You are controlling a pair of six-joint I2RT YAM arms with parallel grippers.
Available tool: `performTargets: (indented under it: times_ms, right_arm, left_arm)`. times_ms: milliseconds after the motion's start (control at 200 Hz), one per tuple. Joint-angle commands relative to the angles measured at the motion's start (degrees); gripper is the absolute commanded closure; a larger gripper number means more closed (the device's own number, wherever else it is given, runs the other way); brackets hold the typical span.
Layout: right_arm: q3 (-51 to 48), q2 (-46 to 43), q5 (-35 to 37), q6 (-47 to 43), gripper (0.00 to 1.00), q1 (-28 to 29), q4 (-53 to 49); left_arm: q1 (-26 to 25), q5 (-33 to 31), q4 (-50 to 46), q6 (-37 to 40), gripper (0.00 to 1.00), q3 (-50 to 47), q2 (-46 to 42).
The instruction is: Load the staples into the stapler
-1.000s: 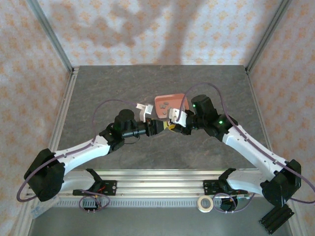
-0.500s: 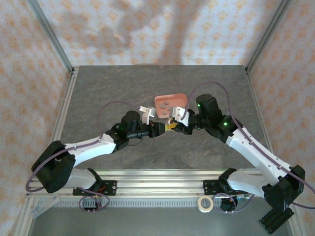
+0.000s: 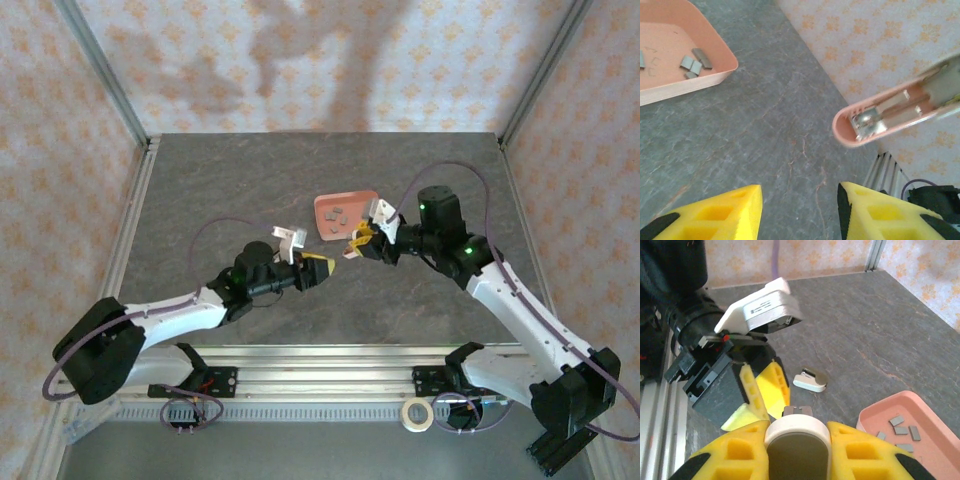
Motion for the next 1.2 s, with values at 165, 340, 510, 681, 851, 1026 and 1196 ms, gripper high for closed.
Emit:
performTargets:
  times_ms: [165,340,510,681,851,1026,1196]
  right_arm:
    - [1.73,0.45,-12.11,-0.42,1.00,-0.33,-1.08]
    - [4.13,2.10,-15.97,-4.66,1.00,-0.26,-6.19]
    - [4.58,2.51,-16.77,-5.55,1.00,-0.29,-6.97]
    - [4.67,2.44,-17.44,-5.76,1.00,-0.32,-7.06]
    - [4.75,2.46,-17.70,-5.77,1.00,-0.32,-7.06]
    - [4.76,2.63,-17.75,-5.77,1.00,-0.32,-7.14]
    - [5.02,2.90,-18.01,-5.94,1.00,-0.29,-7.06]
  left_arm:
    - [0.04,4.36,6.97,25.74,0.47,-4.30,-6.70]
    - [-0.32,7.91,-1.11,37.72,0.38,-1.05,-7.31]
    - [-0.69,9.74,0.75,40.98,0.29,0.08,-5.81]
    - [-1.36,10.49,2.27,41.93,0.27,1.81,-3.46]
    - [-2.13,11.73,2.59,42.90,0.31,3.89,-1.21]
    - [-3.18,12.89,3.00,44.02,0.36,5.63,0.46]
    - [-3.94,13.31,3.66,44.41,0.39,7.01,2.38]
